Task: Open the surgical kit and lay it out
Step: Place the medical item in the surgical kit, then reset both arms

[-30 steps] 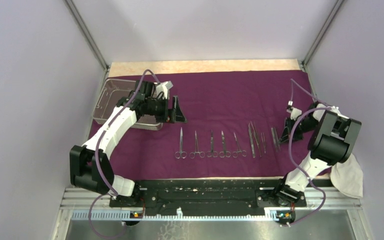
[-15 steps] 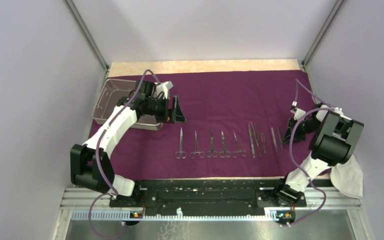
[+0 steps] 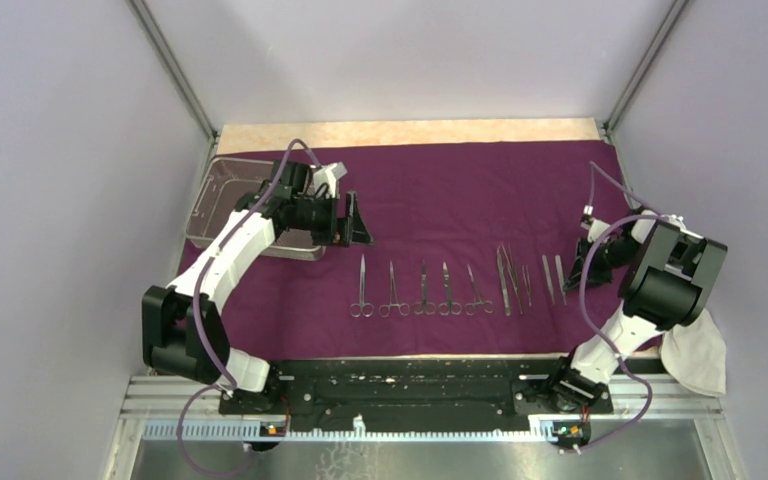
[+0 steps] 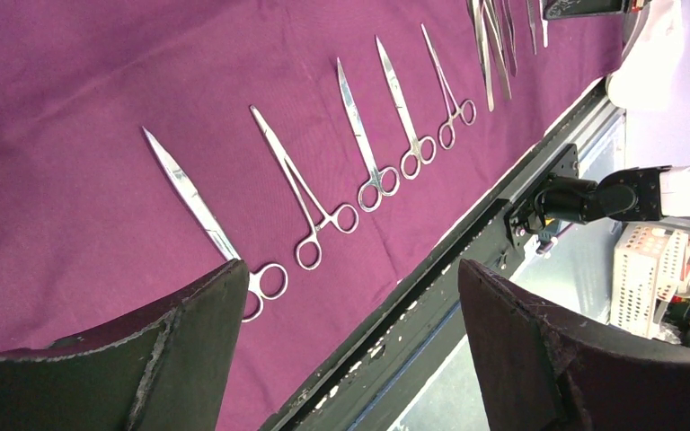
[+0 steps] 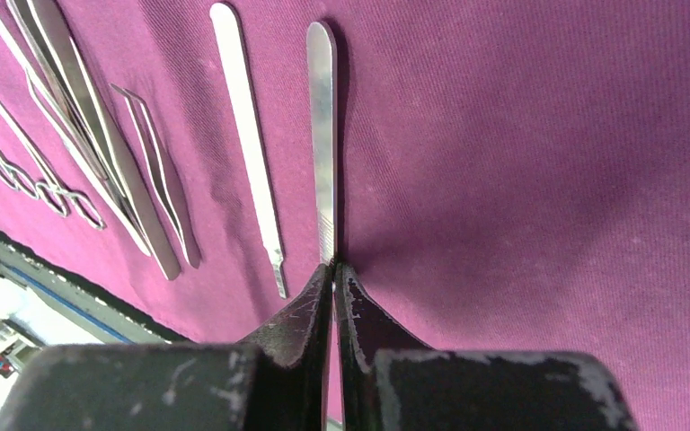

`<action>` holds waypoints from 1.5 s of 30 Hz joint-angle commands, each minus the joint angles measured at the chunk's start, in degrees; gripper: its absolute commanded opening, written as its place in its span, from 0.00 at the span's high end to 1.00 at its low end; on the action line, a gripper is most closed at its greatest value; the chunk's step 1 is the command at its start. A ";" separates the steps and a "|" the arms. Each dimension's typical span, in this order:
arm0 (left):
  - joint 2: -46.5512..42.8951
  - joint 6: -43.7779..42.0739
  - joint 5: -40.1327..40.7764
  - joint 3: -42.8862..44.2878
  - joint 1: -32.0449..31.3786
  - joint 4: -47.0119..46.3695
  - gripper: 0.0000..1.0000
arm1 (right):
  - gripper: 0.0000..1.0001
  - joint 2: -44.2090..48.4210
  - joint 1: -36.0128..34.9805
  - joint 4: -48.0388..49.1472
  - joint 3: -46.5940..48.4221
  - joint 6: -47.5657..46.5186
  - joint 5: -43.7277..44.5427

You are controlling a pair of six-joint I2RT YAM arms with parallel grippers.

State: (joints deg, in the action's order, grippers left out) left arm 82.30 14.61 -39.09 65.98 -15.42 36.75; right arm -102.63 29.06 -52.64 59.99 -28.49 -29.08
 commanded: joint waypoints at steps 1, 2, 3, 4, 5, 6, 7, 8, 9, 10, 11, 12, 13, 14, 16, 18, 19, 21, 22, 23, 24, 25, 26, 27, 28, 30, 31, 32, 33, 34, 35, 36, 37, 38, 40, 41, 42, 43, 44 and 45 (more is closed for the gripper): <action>0.61 -0.47 -0.37 2.39 0.14 -0.68 0.07 | 0.93 2.07 0.52 2.95 -0.43 -0.35 2.53; 0.68 -0.42 -0.45 2.47 0.21 -0.67 0.07 | 0.90 3.15 0.48 3.56 -0.48 0.10 2.79; 0.73 -0.38 -0.46 2.55 0.26 -0.63 0.07 | 0.87 4.48 0.54 4.30 -0.47 0.95 2.57; 0.76 -0.23 -0.50 2.65 0.34 -0.70 0.07 | 0.82 6.32 0.56 5.37 -0.48 2.26 2.06; 0.76 0.07 -0.61 2.62 0.43 -0.64 0.07 | 0.79 8.31 0.55 6.31 -0.62 3.76 1.84; 0.86 0.26 -0.63 2.74 0.58 -0.63 0.07 | 0.77 10.64 0.50 6.77 -0.93 5.41 2.42; 0.78 0.57 -0.64 2.90 0.79 -0.71 0.07 | 0.75 12.92 0.55 7.36 -1.37 7.41 4.03; 0.83 0.81 -0.64 3.03 1.13 -0.67 0.07 | 0.71 15.30 0.49 8.09 -2.10 10.00 5.65; 0.76 1.04 -0.64 3.29 1.51 -0.52 0.07 | 0.63 17.64 0.20 9.09 -2.74 13.00 6.99; 0.69 1.00 -0.64 3.79 2.01 -0.30 0.07 | 0.57 19.68 -0.75 9.88 -3.22 15.91 8.43; 0.67 1.00 -0.29 4.54 2.51 0.15 0.06 | 0.54 21.59 -2.48 10.03 -3.09 18.48 10.23; 0.46 1.33 0.74 5.32 2.97 0.79 0.06 | 0.48 23.12 -5.28 9.45 -2.19 20.22 11.90; 0.08 1.86 1.87 6.13 3.51 1.46 0.06 | 0.38 24.75 -8.71 8.69 -0.75 21.92 14.09; -0.44 2.43 3.29 6.66 3.89 1.84 0.06 | 0.35 26.58 -12.35 7.62 0.89 23.21 16.54; -2.23 3.41 6.30 8.05 4.50 1.54 0.04 | 0.31 30.08 -19.81 6.27 4.93 25.21 18.82; -4.73 4.96 9.27 9.63 4.92 0.37 0.01 | 0.05 33.66 -26.16 6.68 8.50 28.76 20.62; -6.08 6.05 10.99 10.47 5.02 -0.58 0.01 | 0.02 35.47 -28.11 7.42 9.83 31.24 20.26; -9.24 7.52 14.28 11.94 5.05 -3.33 0.01 | 0.01 39.44 -30.02 10.54 12.48 38.86 19.48; -10.51 8.05 15.71 12.70 5.05 -4.56 0.01 | 0.01 41.03 -30.10 11.64 13.39 41.77 18.29; -11.57 8.22 17.22 13.95 5.07 -5.36 0.01 | 0.01 42.35 -30.11 12.24 14.61 43.51 16.57; -12.61 8.17 18.82 14.56 5.06 -6.24 0.01 | 0.01 43.74 -30.11 12.25 16.00 45.23 15.43; -13.47 7.78 20.39 15.83 5.05 -7.14 0.01 | 0.01 44.85 -30.16 11.38 17.54 46.65 15.27; -14.43 7.24 21.99 16.62 5.05 -8.00 0.01 | 0.01 45.87 -30.12 10.45 18.95 47.56 15.02; -15.24 6.69 23.92 17.38 5.05 -8.91 0.01 | 0.01 46.99 -30.14 9.84 19.90 47.35 14.48; -16.11 6.17 25.64 17.90 5.06 -9.88 0.01 | 0.01 48.20 -30.12 9.77 20.25 46.94 14.62; -17.75 4.74 28.45 18.71 5.05 -12.23 0.01 | 0.01 51.49 -30.11 10.50 19.69 48.53 19.36; -18.50 3.89 29.58 18.93 5.09 -13.37 0.01 | 0.01 53.08 -30.11 10.99 19.25 49.55 22.52; -19.08 3.05 30.58 19.19 5.05 -14.37 0.01 | 0.01 54.55 -30.11 11.40 18.86 49.98 24.83; -19.49 2.47 31.52 19.66 5.05 -14.84 0.01 | 0.01 55.78 -30.11 11.36 19.14 49.58 26.55; -19.67 1.92 32.09 20.17 5.06 -15.09 0.01 | 0.01 56.27 -30.11 11.35 19.52 47.95 26.36; -19.72 1.24 32.45 20.88 5.06 -15.04 0.01 | 0.01 56.34 -30.11 11.26 20.21 46.04 25.58; -19.60 0.80 32.76 21.74 5.05 -14.57 0.01 | 0.01 56.14 -30.11 10.71 21.25 44.58 25.61; -19.49 0.43 33.24 22.41 5.05 -14.18 0.01 | 0.01 55.75 -30.11 10.19 22.32 44.19 26.35; -19.18 0.20 33.35 23.11 5.06 -13.83 0.01 | 0.01 55.37 -30.11 9.74 23.37 44.19 27.49; -18.63 -0.08 33.45 24.44 5.09 -13.13 0.01 | 0.01 54.55 -30.16 9.06 24.84 45.08 28.86; -18.41 -0.17 33.51 25.01 5.10 -12.86 0.01 | 0.01 54.12 -30.16 8.82 25.25 45.50 28.90; -18.27 -0.19 33.69 25.41 5.08 -12.60 0.01 | 0.01 53.73 -30.12 8.65 25.48 46.05 29.87; -18.24 -0.20 33.86 25.58 5.05 -12.51 0.01 | 0.01 53.42 -30.11 8.49 25.71 46.64 30.51; -18.24 -0.26 33.99 25.61 5.05 -12.54 0.01 | 0.01 53.19 -30.16 8.42 25.71 46.74 30.58; -18.23 -0.35 34.11 25.65 5.05 -12.54 0.01 | 0.01 53.12 -30.12 8.51 25.49 46.35 30.41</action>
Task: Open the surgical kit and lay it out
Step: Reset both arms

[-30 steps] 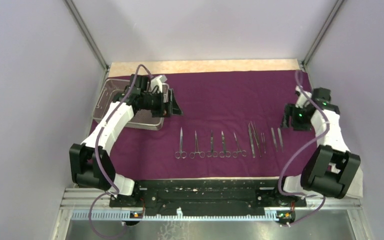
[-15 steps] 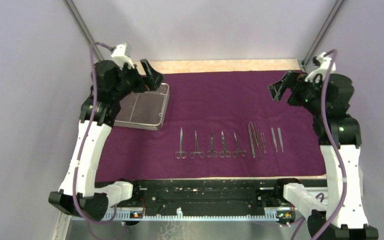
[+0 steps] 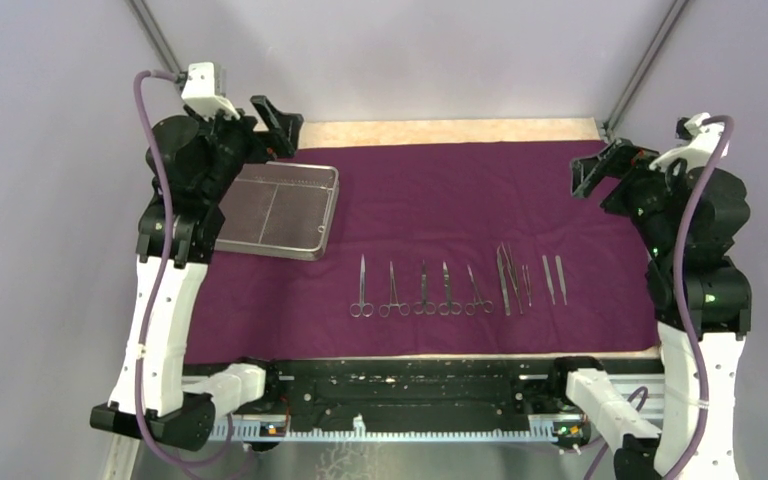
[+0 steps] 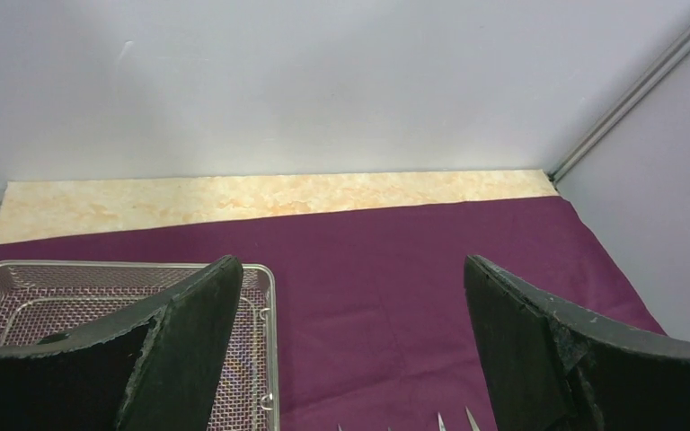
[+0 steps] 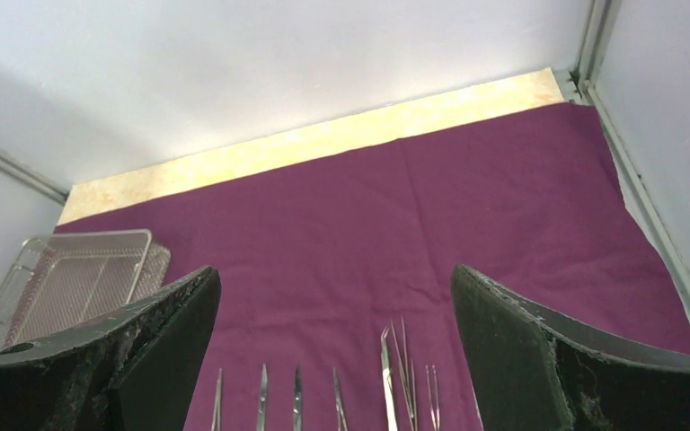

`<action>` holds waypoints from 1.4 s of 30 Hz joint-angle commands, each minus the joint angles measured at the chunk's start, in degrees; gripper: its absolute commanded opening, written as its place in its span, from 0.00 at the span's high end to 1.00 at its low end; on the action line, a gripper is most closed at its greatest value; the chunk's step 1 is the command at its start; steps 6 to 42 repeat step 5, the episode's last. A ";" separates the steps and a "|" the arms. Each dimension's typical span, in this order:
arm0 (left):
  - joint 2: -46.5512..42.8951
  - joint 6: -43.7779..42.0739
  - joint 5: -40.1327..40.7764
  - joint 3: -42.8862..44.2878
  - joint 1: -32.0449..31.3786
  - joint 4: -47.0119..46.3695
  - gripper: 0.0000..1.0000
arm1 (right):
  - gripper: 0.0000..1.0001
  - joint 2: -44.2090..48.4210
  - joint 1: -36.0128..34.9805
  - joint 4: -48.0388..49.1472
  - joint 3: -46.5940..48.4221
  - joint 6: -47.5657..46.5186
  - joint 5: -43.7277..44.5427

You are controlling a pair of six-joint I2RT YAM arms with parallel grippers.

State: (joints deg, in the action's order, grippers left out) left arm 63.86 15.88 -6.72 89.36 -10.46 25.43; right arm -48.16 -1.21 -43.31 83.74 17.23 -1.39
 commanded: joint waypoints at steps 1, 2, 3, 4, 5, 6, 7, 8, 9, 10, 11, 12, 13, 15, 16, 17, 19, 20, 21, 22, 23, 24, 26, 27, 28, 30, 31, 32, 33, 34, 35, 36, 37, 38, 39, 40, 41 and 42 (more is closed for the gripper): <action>0.11 -1.91 1.78 2.10 0.09 -1.26 0.01 | 0.01 -1.25 0.16 -0.56 1.32 0.47 2.82; 0.08 -2.03 1.93 2.06 0.09 -1.21 0.01 | 0.01 -1.52 0.16 -0.93 1.58 0.60 3.88; 0.09 -2.18 1.99 2.26 0.09 -1.12 0.01 | 0.01 -1.92 0.16 -1.20 1.82 0.89 5.26; 0.10 -2.25 2.11 2.30 0.11 -1.08 0.01 | 0.01 -2.15 0.16 -1.22 2.03 0.95 5.89; 0.04 -2.32 2.42 2.31 0.09 -1.01 0.01 | 0.01 -2.23 0.11 -0.87 1.96 0.62 5.94; 0.04 -2.32 2.42 2.31 0.09 -1.01 0.01 | 0.01 -2.23 0.11 -0.87 1.96 0.62 5.94; 0.04 -2.32 2.42 2.31 0.09 -1.01 0.01 | 0.01 -2.23 0.11 -0.87 1.96 0.62 5.94; 0.04 -2.32 2.42 2.31 0.09 -1.01 0.01 | 0.01 -2.23 0.11 -0.87 1.96 0.62 5.94; 0.04 -2.32 2.42 2.31 0.09 -1.01 0.01 | 0.01 -2.23 0.11 -0.87 1.96 0.62 5.94; 0.04 -2.32 2.42 2.31 0.09 -1.01 0.01 | 0.01 -2.23 0.11 -0.87 1.96 0.62 5.94; 0.04 -2.32 2.42 2.31 0.09 -1.01 0.01 | 0.01 -2.23 0.11 -0.87 1.96 0.62 5.94; 0.04 -2.32 2.42 2.31 0.09 -1.01 0.01 | 0.01 -2.23 0.11 -0.87 1.96 0.62 5.94; 0.04 -2.32 2.42 2.31 0.09 -1.01 0.01 | 0.01 -2.23 0.11 -0.87 1.96 0.62 5.94; 0.04 -2.32 2.42 2.31 0.09 -1.01 0.01 | 0.01 -2.23 0.11 -0.87 1.96 0.62 5.94; 0.04 -2.32 2.42 2.31 0.09 -1.01 0.01 | 0.01 -2.23 0.11 -0.87 1.96 0.62 5.94; 0.04 -2.32 2.42 2.31 0.09 -1.01 0.01 | 0.01 -2.23 0.11 -0.87 1.96 0.62 5.94; 0.04 -2.32 2.42 2.31 0.09 -1.01 0.01 | 0.01 -2.23 0.11 -0.87 1.96 0.62 5.94; 0.04 -2.32 2.42 2.31 0.09 -1.01 0.01 | 0.01 -2.23 0.11 -0.87 1.96 0.62 5.94; 0.04 -2.32 2.42 2.31 0.09 -1.01 0.01 | 0.01 -2.23 0.11 -0.87 1.96 0.62 5.94; 0.04 -2.32 2.42 2.31 0.09 -1.01 0.01 | 0.01 -2.23 0.11 -0.87 1.96 0.62 5.94; 0.04 -2.32 2.42 2.31 0.09 -1.01 0.01 | 0.01 -2.23 0.11 -0.87 1.96 0.62 5.94; 0.04 -2.32 2.42 2.31 0.09 -1.01 0.01 | 0.01 -2.23 0.11 -0.87 1.96 0.62 5.94; 0.04 -2.32 2.42 2.31 0.09 -1.01 0.01 | 0.01 -2.23 0.11 -0.87 1.96 0.62 5.94; 0.04 -2.32 2.42 2.31 0.09 -1.01 0.01 | 0.01 -2.23 0.11 -0.87 1.96 0.62 5.94; 0.04 -2.32 2.42 2.31 0.09 -1.01 0.01 | 0.01 -2.23 0.11 -0.87 1.96 0.62 5.94; 0.04 -2.32 2.42 2.31 0.09 -1.01 0.01 | 0.01 -2.23 0.11 -0.87 1.96 0.62 5.94; 0.04 -2.32 2.42 2.31 0.09 -1.01 0.01 | 0.01 -2.23 0.11 -0.87 1.96 0.62 5.94; 0.04 -2.32 2.42 2.31 0.09 -1.01 0.01 | 0.01 -2.23 0.11 -0.87 1.96 0.62 5.94; 0.04 -2.32 2.42 2.31 0.09 -1.01 0.01 | 0.01 -2.23 0.11 -0.87 1.96 0.62 5.94; 0.04 -2.32 2.42 2.31 0.09 -1.01 0.01 | 0.01 -2.23 0.11 -0.87 1.96 0.62 5.94; 0.04 -2.32 2.42 2.31 0.09 -1.01 0.01 | 0.01 -2.23 0.11 -0.87 1.96 0.62 5.94; 0.04 -2.32 2.42 2.31 0.09 -1.01 0.01 | 0.01 -2.23 0.11 -0.87 1.96 0.62 5.94; 0.04 -2.32 2.42 2.31 0.09 -1.01 0.01 | 0.01 -2.23 0.11 -0.87 1.96 0.62 5.94; 0.04 -2.32 2.42 2.31 0.09 -1.01 0.01 | 0.01 -2.23 0.11 -0.87 1.96 0.62 5.94; 0.04 -2.32 2.42 2.31 0.09 -1.01 0.01 | 0.01 -2.23 0.11 -0.87 1.96 0.62 5.94; 0.04 -2.32 2.42 2.31 0.09 -1.01 0.01 | 0.01 -2.23 0.11 -0.87 1.96 0.62 5.94; 0.04 -2.32 2.42 2.31 0.09 -1.01 0.01 | 0.01 -2.23 0.11 -0.87 1.96 0.62 5.94; 0.04 -2.32 2.42 2.31 0.09 -1.01 0.01 | 0.01 -2.23 0.11 -0.87 1.96 0.62 5.94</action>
